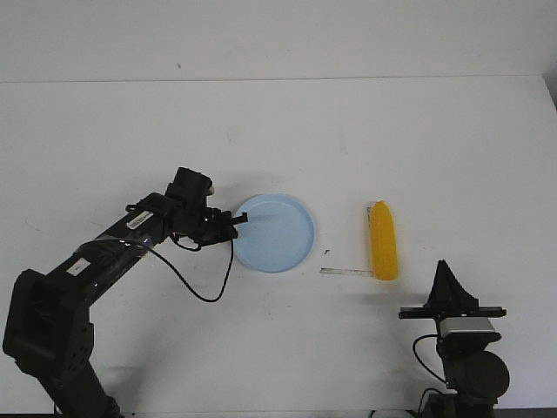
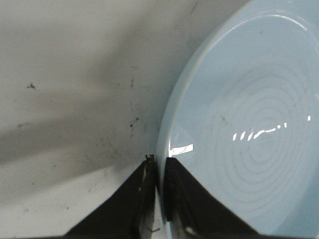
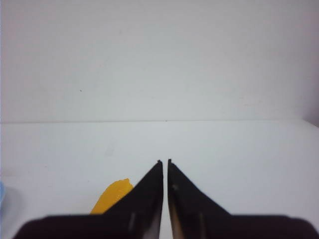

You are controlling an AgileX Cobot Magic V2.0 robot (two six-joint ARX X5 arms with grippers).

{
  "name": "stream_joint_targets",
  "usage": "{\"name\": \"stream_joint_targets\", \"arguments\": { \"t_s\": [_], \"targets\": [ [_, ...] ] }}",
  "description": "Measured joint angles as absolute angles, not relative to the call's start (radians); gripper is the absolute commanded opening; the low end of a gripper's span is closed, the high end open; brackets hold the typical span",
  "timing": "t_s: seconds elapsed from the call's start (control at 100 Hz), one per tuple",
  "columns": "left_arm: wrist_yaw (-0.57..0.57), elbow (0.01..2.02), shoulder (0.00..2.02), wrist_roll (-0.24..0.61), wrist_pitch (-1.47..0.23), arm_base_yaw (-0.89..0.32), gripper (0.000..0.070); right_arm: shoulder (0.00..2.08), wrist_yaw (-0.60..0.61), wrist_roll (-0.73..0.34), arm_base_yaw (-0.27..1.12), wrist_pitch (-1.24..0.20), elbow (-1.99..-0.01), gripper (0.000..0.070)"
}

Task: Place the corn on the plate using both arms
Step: 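Grip the plate rim with the left gripper and slide it toward the corn, then release the plate and retract the left gripper to rest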

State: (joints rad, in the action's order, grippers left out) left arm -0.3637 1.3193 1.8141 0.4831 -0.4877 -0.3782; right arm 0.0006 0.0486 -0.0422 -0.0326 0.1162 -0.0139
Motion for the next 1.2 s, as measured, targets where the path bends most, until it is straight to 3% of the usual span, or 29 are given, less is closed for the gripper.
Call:
{"name": "stream_joint_targets", "arguments": {
  "t_s": [0.09,0.14,0.62,0.85,0.97,1.2],
  "targets": [
    [-0.364,1.319,1.814,0.484,-0.491,-0.381,0.0168,0.001,0.049,-0.042,-0.033,0.116,-0.014,0.0016],
    [-0.364,1.319,1.814,0.485,-0.490,-0.382,0.0207,0.001,0.049,-0.042,-0.033,0.116,-0.014,0.0016],
    [-0.362,1.319,1.745,0.462,-0.498,-0.361,0.0206,0.001,0.049,-0.042,-0.033,0.116,-0.014,0.0016],
    [-0.337,1.255,1.564,0.407,-0.385,-0.295,0.0188,0.001,0.049,-0.042,-0.033,0.116,-0.014,0.0016],
    [-0.337,1.086,1.437,0.392,-0.257,-0.276,0.0035,0.001,0.049,-0.042,-0.033,0.116,-0.014,0.0016],
    [-0.324,0.805,1.135,0.377,-0.101,-0.175,0.0000,0.001,0.049,-0.042,-0.033,0.116,-0.014,0.0016]
  ]
}}
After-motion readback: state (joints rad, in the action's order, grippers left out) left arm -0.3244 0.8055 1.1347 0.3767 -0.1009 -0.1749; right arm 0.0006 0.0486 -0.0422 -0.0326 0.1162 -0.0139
